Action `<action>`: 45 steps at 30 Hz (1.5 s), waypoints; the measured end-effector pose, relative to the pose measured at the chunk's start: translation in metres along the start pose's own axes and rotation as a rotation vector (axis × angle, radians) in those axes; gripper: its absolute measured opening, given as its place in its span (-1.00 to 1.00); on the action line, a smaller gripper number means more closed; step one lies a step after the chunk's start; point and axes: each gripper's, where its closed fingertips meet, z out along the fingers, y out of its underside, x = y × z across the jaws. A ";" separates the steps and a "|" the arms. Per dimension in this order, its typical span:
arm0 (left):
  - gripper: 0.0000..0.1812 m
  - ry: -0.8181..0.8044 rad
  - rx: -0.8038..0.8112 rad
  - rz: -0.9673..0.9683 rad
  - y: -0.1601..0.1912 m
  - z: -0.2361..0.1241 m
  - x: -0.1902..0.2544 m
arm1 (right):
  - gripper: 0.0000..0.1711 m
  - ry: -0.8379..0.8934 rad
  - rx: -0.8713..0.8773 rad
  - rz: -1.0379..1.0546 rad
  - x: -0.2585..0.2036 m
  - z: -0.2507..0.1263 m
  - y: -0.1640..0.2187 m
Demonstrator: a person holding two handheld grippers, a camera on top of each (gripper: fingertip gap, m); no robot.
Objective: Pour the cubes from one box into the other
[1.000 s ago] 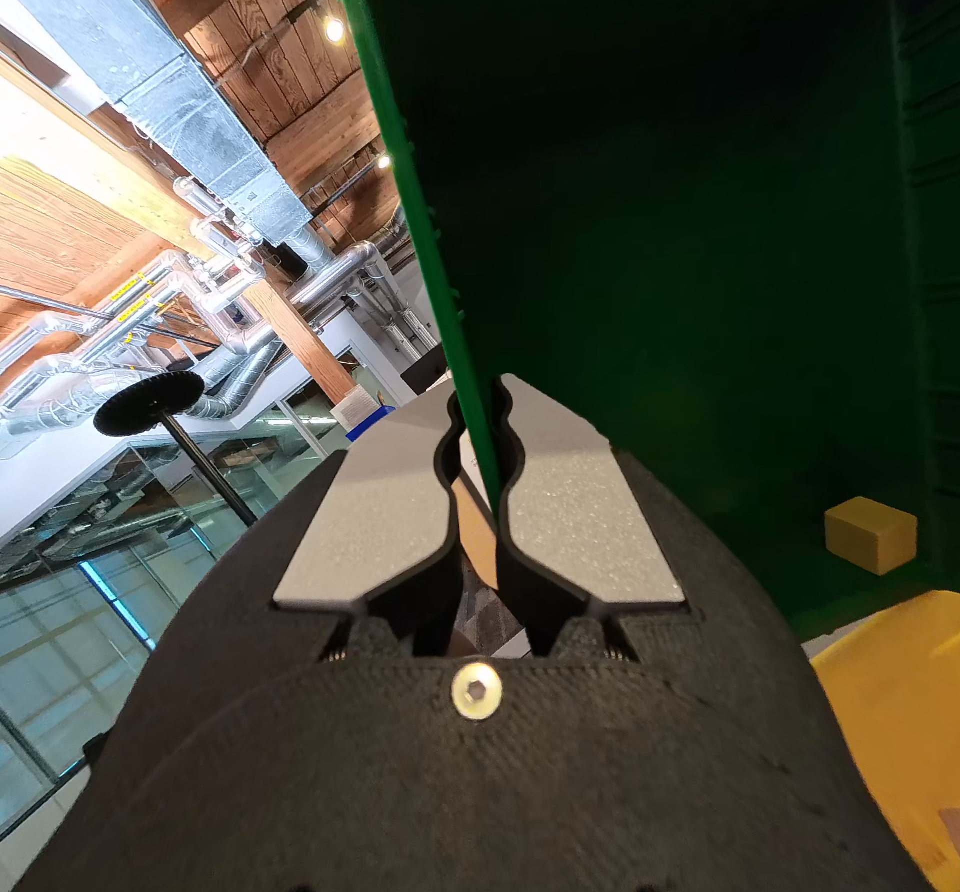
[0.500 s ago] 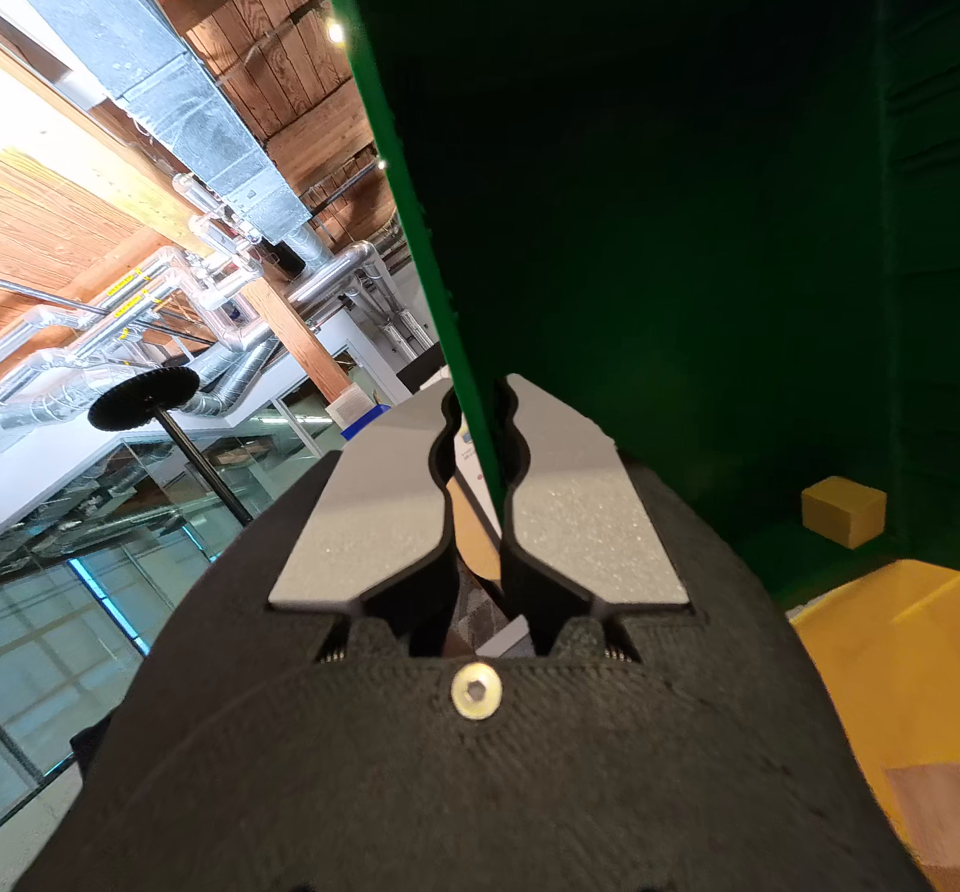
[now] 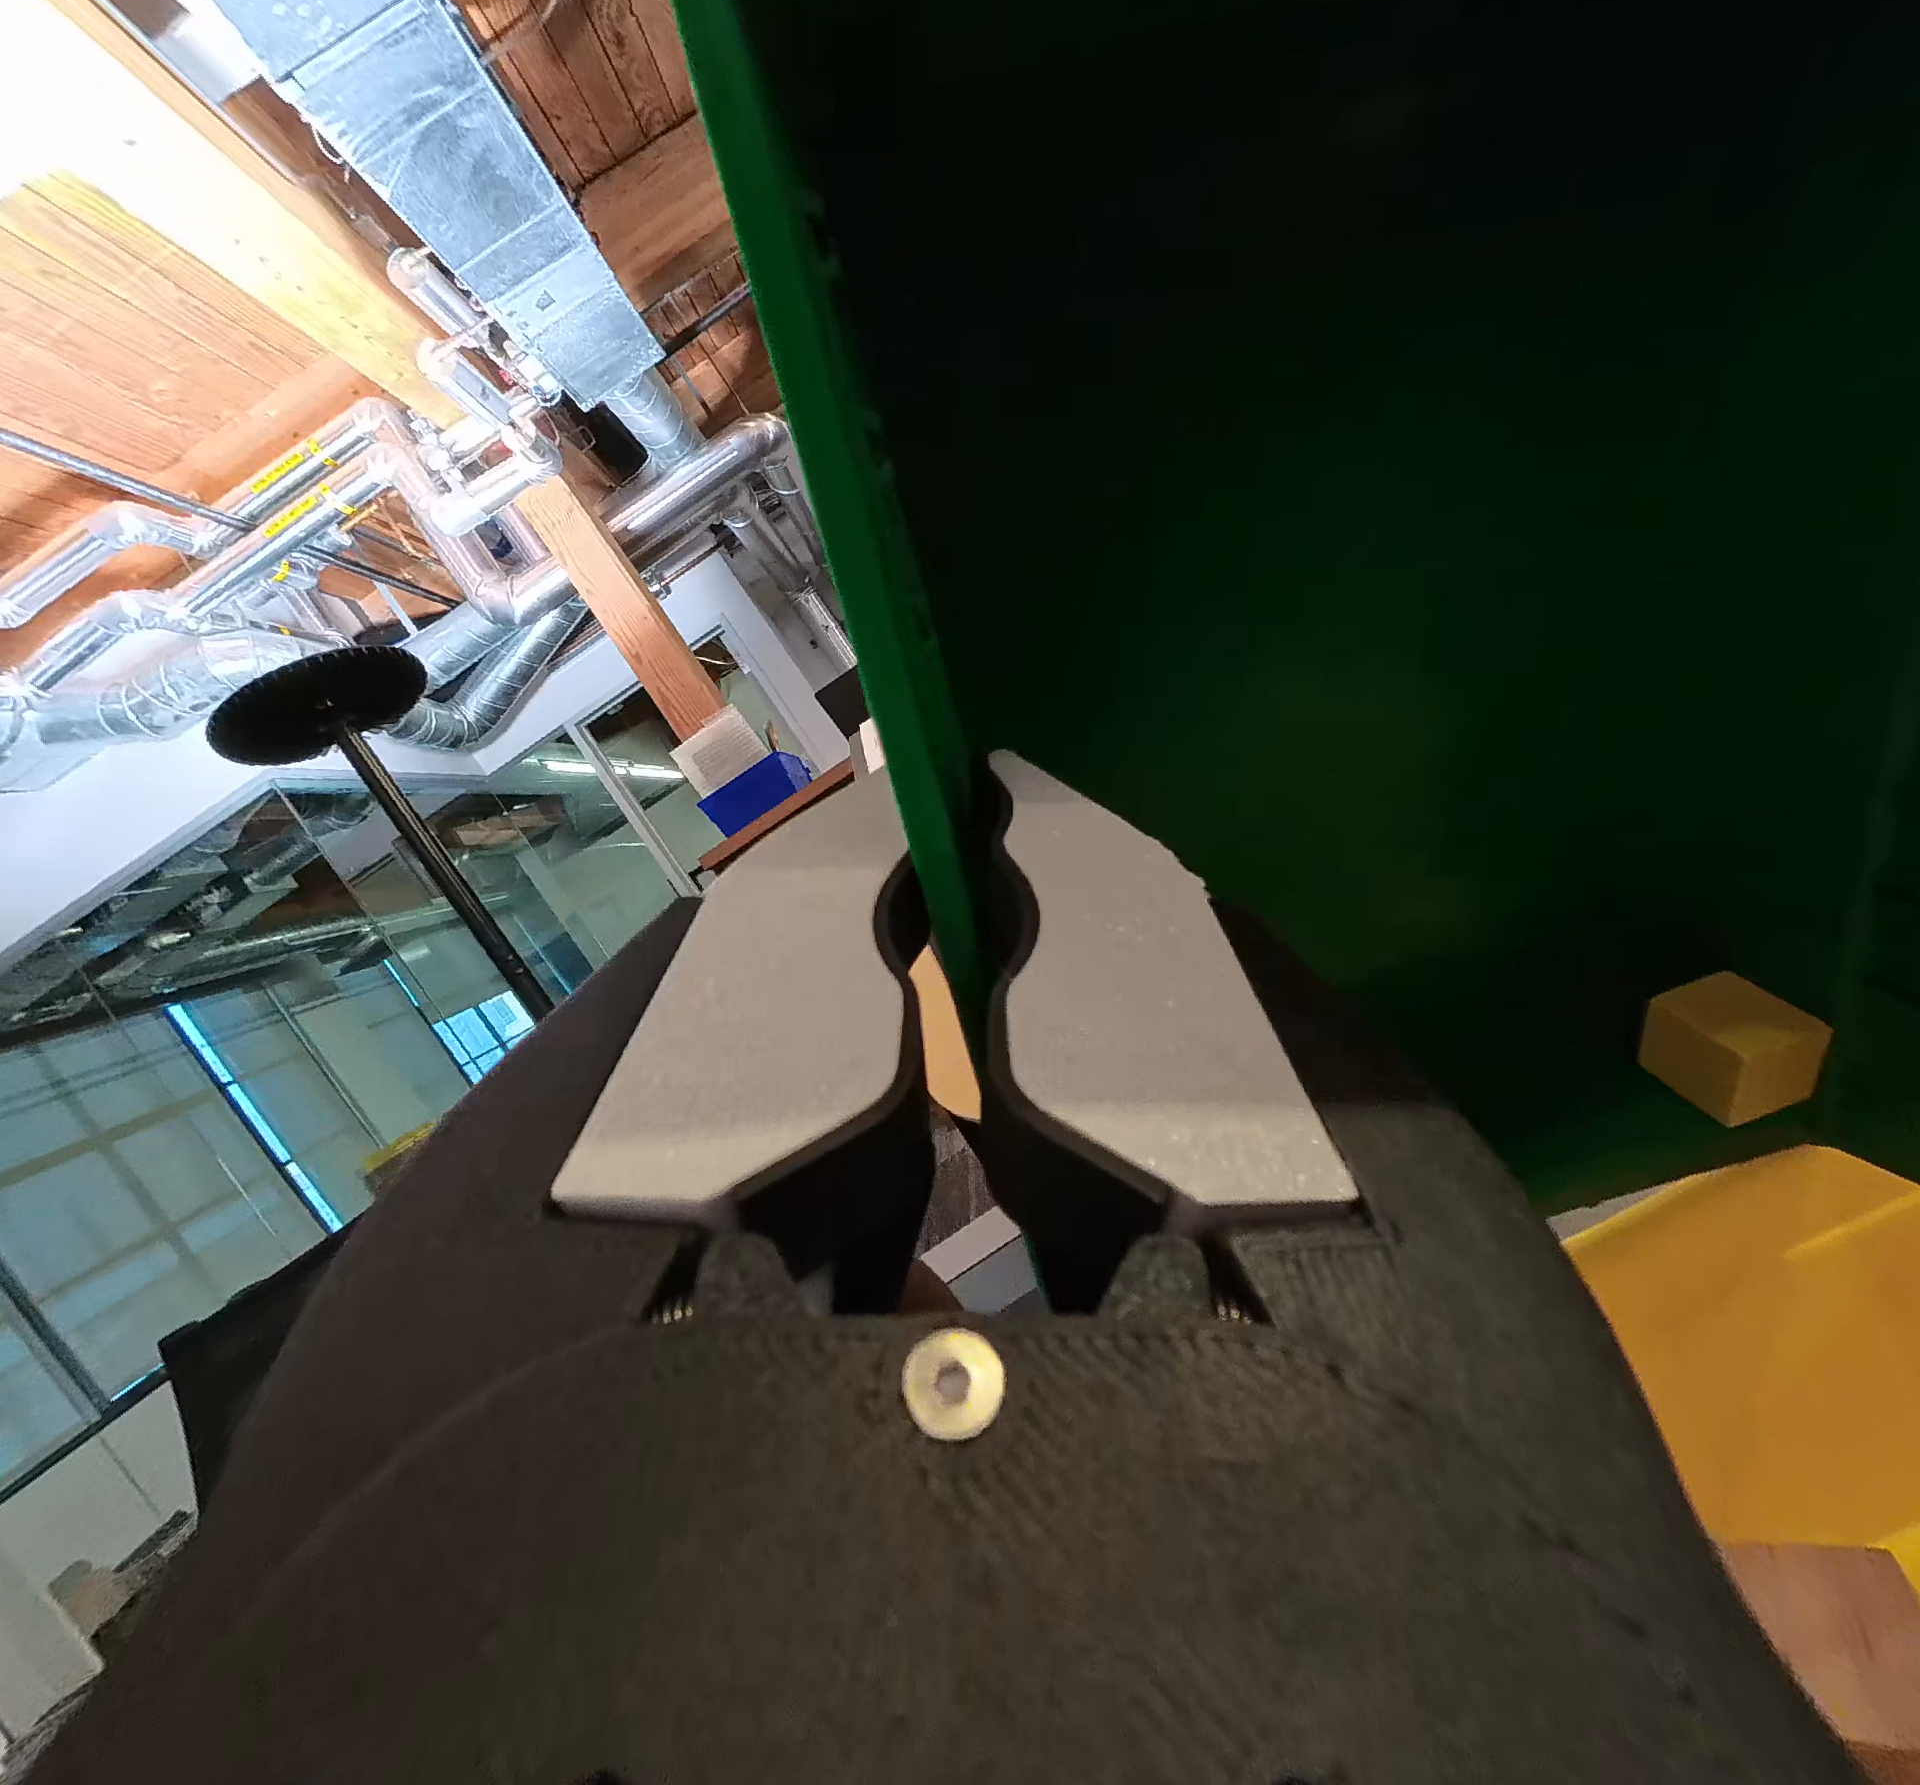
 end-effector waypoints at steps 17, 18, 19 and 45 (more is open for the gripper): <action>-0.97 0.031 0.006 -0.134 -0.019 0.010 -0.018 | -0.59 0.008 -0.072 0.105 -0.015 0.015 0.020; -0.97 0.036 0.003 -0.138 -0.022 0.011 -0.021 | -0.59 0.008 -0.068 0.108 -0.015 0.014 0.016; -0.97 0.038 0.005 -0.142 -0.027 0.012 -0.022 | -0.59 0.008 -0.063 0.112 -0.014 0.012 0.011; -0.97 0.187 -0.454 -0.253 0.052 -0.053 -0.152 | -0.26 -0.178 -0.353 0.349 -0.027 -0.003 0.030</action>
